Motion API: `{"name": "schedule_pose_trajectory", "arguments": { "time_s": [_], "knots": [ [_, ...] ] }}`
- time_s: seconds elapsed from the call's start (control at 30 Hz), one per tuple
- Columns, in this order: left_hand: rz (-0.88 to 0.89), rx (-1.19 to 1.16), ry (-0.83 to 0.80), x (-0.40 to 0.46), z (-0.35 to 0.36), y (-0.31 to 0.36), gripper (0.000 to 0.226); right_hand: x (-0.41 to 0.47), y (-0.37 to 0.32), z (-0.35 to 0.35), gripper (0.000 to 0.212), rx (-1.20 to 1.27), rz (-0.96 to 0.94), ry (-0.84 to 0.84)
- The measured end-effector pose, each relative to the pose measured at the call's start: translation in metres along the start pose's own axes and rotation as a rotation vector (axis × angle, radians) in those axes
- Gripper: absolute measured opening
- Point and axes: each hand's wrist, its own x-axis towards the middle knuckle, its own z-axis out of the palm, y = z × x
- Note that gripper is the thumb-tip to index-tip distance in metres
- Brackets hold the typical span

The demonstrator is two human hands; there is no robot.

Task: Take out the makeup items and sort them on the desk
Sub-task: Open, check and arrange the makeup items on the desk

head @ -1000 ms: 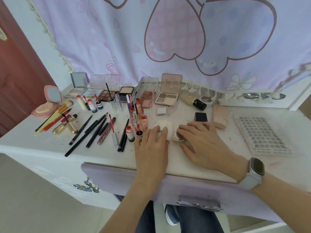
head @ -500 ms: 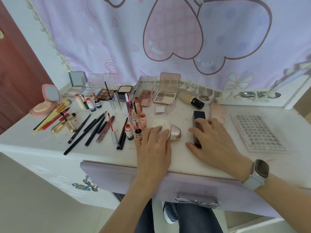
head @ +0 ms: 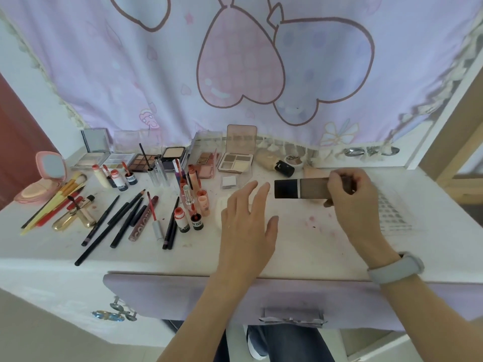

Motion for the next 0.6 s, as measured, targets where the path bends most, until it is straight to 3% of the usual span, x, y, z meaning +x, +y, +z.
{"name": "schedule_pose_trajectory", "arguments": {
  "time_s": [0.13,0.33,0.6],
  "knots": [
    [0.083,0.11,-0.058,0.008,0.0,0.013,0.063,0.001,-0.016,-0.004,0.014,0.149,0.034,-0.127],
    [0.076,0.014,-0.098,0.007,-0.003,0.02,0.039,-0.012,-0.025,0.005,0.014,0.024,-0.068,-0.302],
    [0.075,-0.034,-0.15,0.002,0.002,0.015,0.033,-0.009,-0.02,0.005,0.015,-0.143,-0.121,-0.362]
  ]
}}
